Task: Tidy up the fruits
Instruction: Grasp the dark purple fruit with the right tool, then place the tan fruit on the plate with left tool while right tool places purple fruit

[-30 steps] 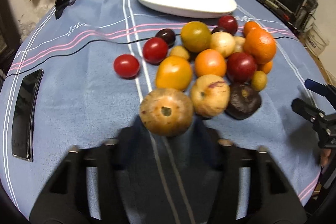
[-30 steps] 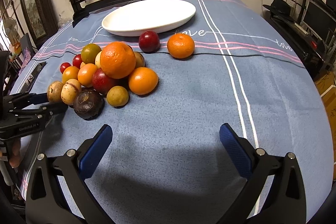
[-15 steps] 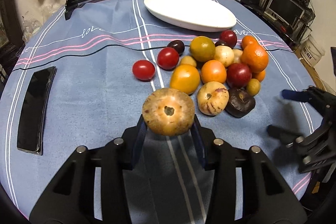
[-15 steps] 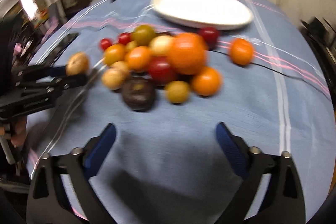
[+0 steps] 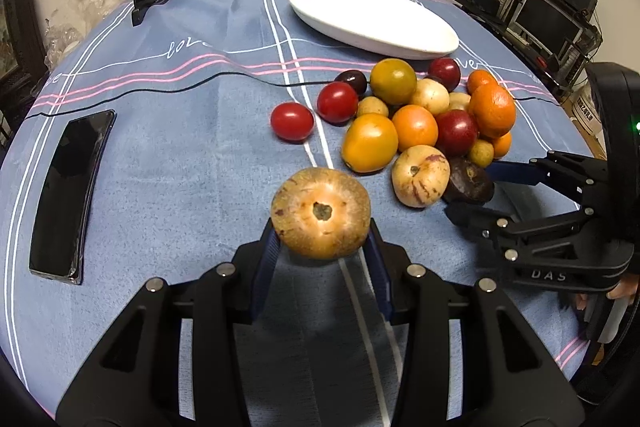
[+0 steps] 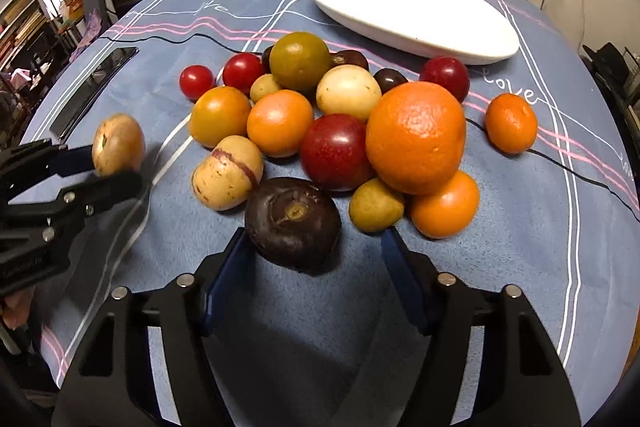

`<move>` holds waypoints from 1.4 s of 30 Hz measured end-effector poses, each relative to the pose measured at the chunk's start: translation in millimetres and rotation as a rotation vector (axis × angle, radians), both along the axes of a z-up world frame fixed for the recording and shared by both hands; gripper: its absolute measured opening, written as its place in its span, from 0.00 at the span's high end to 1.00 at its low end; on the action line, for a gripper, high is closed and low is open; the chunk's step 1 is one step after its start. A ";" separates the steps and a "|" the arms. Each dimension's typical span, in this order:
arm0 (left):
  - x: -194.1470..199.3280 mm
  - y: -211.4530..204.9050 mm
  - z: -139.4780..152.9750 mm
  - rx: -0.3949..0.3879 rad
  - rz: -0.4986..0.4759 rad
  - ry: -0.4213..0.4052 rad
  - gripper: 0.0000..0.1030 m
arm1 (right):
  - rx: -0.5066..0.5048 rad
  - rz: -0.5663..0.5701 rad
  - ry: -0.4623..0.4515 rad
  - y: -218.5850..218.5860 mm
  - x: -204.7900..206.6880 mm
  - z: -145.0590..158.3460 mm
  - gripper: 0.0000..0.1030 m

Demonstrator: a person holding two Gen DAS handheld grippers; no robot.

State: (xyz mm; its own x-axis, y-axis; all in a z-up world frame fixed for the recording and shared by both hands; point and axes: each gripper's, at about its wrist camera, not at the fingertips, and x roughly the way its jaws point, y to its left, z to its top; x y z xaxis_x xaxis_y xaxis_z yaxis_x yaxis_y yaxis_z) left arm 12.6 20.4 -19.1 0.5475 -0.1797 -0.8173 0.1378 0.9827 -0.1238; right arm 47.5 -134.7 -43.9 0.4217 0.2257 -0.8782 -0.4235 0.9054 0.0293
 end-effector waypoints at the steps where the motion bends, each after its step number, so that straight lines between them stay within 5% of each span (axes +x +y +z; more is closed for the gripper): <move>1: -0.2 -0.9 -0.6 0.000 0.001 0.001 0.59 | -0.005 -0.006 -0.006 0.7 1.0 0.0 0.39; 4: -2.1 -4.2 0.0 0.001 -0.002 -0.003 0.58 | 0.015 -0.002 -0.012 -0.5 -3.6 3.0 0.58; 14: 4.9 -8.4 20.1 0.034 -0.025 -0.042 0.58 | 0.141 0.020 -0.107 -50.6 -23.2 47.4 0.58; 22: 85.3 -25.3 74.0 0.048 -0.037 -0.194 0.58 | 0.178 -0.087 -0.318 -80.1 41.4 111.1 0.58; 25: 137.0 -27.1 68.9 0.012 -0.005 -0.157 0.58 | 0.169 -0.133 -0.320 -81.8 84.7 102.7 0.58; 31: 206.7 -41.5 37.7 -0.031 0.015 -0.038 0.58 | 0.205 -0.225 -0.159 -88.6 159.3 51.0 0.58; 34: 219.8 -51.8 28.3 -0.025 0.002 -0.029 0.58 | 0.184 -0.221 -0.150 -81.8 166.6 39.5 0.58; 37: 226.3 -62.2 18.8 -0.014 -0.012 -0.012 0.57 | 0.162 -0.212 -0.154 -77.4 166.7 39.7 0.37; 40: 223.9 -68.6 15.8 -0.018 -0.011 -0.026 0.53 | 0.183 -0.198 -0.163 -80.9 160.6 42.1 0.37; 42: 216.9 -69.3 20.0 -0.009 -0.009 -0.046 0.39 | 0.181 -0.199 -0.158 -84.6 158.5 43.1 0.37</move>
State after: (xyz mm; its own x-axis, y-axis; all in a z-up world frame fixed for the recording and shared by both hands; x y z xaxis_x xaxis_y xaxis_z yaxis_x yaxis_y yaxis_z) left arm 229.5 -48.9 0.9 0.5824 -0.1926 -0.7898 0.1527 0.9802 -0.1264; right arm 205.9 -219.3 -0.8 0.6018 0.2716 -0.7510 -0.2503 0.9572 0.1457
